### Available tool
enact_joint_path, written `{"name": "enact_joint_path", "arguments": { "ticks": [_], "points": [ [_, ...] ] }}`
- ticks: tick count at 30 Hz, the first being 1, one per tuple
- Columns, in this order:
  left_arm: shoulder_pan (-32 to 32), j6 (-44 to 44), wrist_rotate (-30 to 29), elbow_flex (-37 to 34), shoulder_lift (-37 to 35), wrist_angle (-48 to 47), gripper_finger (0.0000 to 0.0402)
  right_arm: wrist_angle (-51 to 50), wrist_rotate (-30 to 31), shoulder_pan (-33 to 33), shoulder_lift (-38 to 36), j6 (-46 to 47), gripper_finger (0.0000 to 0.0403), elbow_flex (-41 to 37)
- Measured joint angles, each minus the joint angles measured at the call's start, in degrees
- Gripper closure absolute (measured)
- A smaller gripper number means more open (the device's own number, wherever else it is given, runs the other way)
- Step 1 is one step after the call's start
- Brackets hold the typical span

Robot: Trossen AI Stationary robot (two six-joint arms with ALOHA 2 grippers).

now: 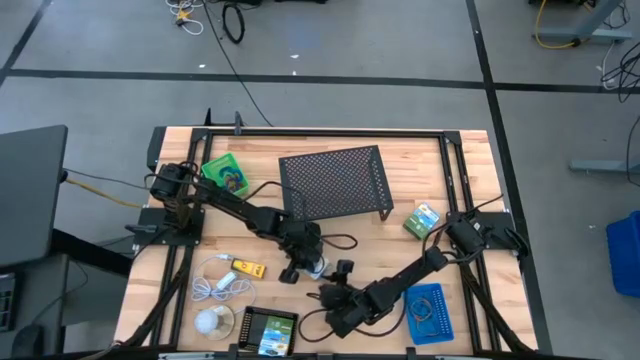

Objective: Pick & Place Office Desk Supplies
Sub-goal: Put the yellow crayon box into the black bin

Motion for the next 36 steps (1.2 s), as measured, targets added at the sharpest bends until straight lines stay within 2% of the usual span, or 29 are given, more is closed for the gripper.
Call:
{"name": "enact_joint_path", "arguments": {
  "ticks": [4,9,14,21,27,36],
  "points": [
    [-0.01,0.38,-0.07,0.0,0.0,0.07,0.04,0.1,-0.38,0.4,-0.03,0.14,0.0236,0.13],
    [-0.02,0.99,-0.34,0.0,0.0,0.43,0.04,-0.59,2.58,0.71,-0.08,5.43,0.0236,0.09],
    [-0.02,1.9,-0.57,0.0,0.0,1.03,0.04,-5.56,3.43,1.06,-0.32,10.9,0.0236,0.21],
    [-0.02,2.6,-0.52,0.0,0.0,1.09,0.04,-2.81,6.66,2.86,-0.19,10.87,0.0236,0.02],
    [0.0,2.75,-0.47,0.0,0.0,1.09,0.04,-2.51,7.66,1.78,-0.19,12.34,0.0236,0.02],
    [-0.02,2.93,-0.39,0.0,0.0,1.09,0.04,-9.09,9.42,1.06,-0.21,15.04,0.0236,0.08]
  ]
}}
